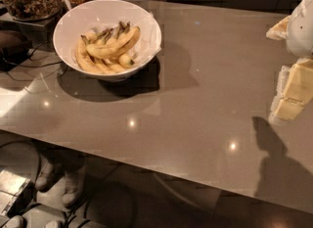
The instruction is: Pick banana from white bowl
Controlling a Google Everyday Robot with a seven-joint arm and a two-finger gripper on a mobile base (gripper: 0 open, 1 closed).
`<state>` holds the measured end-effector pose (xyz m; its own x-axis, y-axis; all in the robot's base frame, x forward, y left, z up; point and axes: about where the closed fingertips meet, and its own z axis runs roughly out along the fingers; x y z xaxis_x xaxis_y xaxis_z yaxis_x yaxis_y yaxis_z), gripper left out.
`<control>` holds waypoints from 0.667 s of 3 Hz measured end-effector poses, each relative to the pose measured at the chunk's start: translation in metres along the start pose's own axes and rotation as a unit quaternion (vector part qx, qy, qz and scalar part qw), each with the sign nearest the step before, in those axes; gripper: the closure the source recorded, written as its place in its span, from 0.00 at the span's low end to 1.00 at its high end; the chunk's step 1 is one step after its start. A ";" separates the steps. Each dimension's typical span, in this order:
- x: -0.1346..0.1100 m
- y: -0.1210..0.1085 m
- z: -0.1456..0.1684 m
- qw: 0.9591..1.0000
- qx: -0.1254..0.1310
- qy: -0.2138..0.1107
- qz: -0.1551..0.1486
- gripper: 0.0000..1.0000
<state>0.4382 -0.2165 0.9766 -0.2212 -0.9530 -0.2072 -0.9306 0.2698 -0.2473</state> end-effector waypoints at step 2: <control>-0.015 -0.004 -0.004 1.000 0.005 -0.001 -0.011 0.00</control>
Offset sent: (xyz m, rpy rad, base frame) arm 0.0125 0.0274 0.0127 -0.0177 -0.0052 0.0463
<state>0.4438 -0.2042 0.9846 -0.2001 -0.9584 -0.2034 -0.9322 0.2502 -0.2617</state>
